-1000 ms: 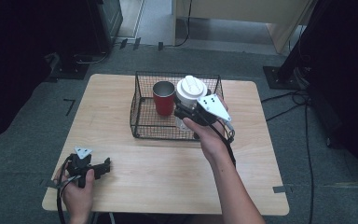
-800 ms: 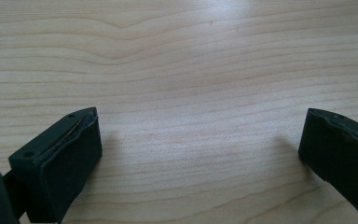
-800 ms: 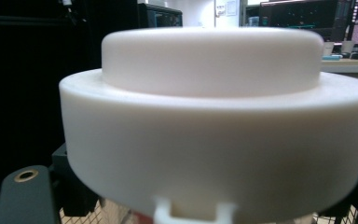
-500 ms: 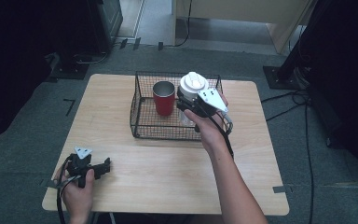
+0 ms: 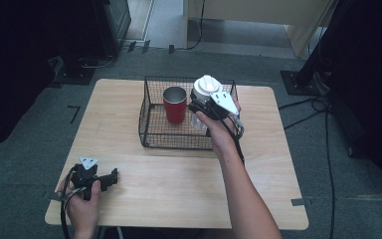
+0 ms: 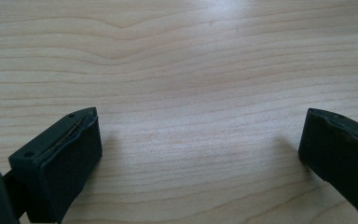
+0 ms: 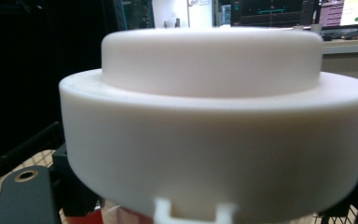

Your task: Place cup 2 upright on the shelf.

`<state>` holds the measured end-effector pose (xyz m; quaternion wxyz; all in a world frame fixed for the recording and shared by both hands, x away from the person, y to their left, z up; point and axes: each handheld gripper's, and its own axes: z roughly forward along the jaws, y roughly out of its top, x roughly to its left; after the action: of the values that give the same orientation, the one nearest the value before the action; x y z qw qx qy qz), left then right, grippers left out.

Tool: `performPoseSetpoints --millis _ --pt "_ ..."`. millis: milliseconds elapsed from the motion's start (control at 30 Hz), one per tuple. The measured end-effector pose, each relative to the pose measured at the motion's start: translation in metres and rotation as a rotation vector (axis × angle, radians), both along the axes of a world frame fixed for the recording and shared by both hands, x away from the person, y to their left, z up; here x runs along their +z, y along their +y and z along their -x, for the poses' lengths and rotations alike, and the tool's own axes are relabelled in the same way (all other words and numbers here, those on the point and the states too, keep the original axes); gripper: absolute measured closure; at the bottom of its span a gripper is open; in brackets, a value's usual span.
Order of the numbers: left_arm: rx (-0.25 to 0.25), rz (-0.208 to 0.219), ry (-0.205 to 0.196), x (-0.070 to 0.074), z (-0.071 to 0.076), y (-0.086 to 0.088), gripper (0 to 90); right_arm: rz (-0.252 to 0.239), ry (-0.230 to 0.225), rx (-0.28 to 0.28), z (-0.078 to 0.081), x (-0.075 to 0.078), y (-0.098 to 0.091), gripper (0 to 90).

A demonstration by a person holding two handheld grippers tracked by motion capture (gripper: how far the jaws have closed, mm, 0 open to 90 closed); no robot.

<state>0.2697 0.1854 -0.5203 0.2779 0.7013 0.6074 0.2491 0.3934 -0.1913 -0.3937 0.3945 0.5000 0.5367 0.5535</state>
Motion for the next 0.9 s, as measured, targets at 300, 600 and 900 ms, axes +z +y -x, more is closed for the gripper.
performPoseSetpoints --millis 300,600,900 --pt "0.0 0.001 0.001 0.0 0.0 0.0 0.0 0.025 0.027 -0.073 -0.02 -0.017 -0.004 15.7" --pt "0.0 0.001 0.001 0.0 0.0 0.0 0.0 0.031 0.035 -0.089 -0.03 -0.025 -0.003 15.6" --pt "0.0 0.001 0.001 0.0 0.0 0.0 0.0 0.045 0.07 -0.108 -0.038 -0.037 -0.001 15.6"
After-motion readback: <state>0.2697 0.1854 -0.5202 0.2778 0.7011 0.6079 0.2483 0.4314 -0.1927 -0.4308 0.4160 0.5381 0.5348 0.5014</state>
